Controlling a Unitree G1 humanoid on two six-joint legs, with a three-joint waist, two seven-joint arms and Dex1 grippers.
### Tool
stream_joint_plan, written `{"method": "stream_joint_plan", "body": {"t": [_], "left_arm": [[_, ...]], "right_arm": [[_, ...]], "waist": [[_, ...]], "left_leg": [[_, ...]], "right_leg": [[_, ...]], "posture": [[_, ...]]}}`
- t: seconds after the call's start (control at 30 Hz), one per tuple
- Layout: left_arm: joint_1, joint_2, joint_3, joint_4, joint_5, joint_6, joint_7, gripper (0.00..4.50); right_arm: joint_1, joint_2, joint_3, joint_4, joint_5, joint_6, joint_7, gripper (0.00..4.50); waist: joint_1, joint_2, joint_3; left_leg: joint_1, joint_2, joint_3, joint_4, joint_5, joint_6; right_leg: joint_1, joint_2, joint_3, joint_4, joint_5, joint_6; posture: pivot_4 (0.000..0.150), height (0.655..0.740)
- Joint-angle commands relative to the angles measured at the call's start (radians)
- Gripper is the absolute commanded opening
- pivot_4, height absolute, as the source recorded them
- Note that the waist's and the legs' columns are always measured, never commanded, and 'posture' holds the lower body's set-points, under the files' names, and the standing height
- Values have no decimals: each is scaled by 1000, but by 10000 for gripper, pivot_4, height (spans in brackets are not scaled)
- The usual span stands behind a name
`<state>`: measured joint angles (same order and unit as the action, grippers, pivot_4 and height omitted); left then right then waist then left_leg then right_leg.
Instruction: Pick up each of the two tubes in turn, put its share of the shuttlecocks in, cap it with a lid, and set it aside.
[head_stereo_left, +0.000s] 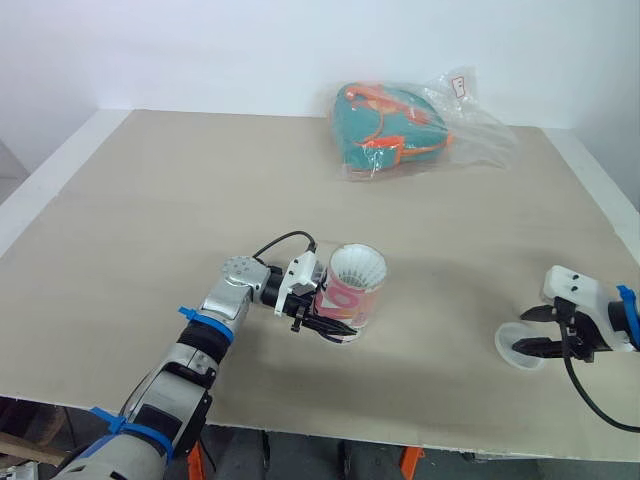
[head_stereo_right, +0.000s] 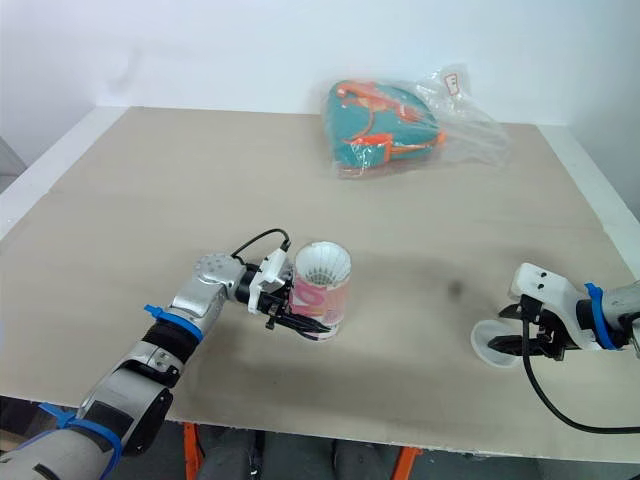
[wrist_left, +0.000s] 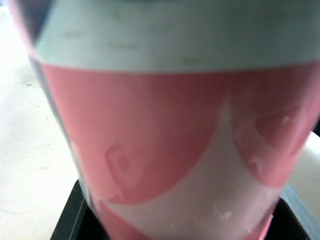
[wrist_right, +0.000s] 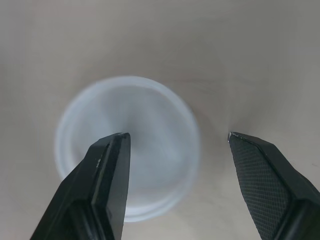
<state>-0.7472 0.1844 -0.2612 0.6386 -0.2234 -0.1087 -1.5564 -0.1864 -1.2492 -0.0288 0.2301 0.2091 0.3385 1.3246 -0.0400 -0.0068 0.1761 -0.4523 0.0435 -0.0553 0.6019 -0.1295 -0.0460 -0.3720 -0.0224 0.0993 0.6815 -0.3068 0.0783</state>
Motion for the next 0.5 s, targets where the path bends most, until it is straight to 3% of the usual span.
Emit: {"method": "stream_joint_plan", "body": {"t": [0.03,0.13,0.33,0.5], "left_arm": [[13,11,-1,-25,0,6,-3,21773],[10,9,1,-25,1,4,1,21773],[5,1,1,-16,3,-6,7,21773],[4,-8,3,-4,5,-22,15,21773]], "right_arm": [[-3,2,15,18,-19,-6,27,33794],[0,0,10,2,-6,12,42,27534],[-4,-12,-12,-76,11,35,56,384],[-34,-16,-45,-205,29,75,29,384]], "waist": [[0,0,0],[0,0,0],[-1,0,0],[-1,0,0]], "left_leg": [[0,0,0,0,0,0],[0,0,0,0,0,0],[0,0,0,0,0,0],[0,0,0,0,0,0]], "right_leg": [[0,0,0,0,0,0],[0,0,0,0,0,0],[1,0,0,0,0,0],[0,0,0,0,0,0]], "posture": [[1500,7400],[1500,7400],[1500,7400],[1500,7400]]}}
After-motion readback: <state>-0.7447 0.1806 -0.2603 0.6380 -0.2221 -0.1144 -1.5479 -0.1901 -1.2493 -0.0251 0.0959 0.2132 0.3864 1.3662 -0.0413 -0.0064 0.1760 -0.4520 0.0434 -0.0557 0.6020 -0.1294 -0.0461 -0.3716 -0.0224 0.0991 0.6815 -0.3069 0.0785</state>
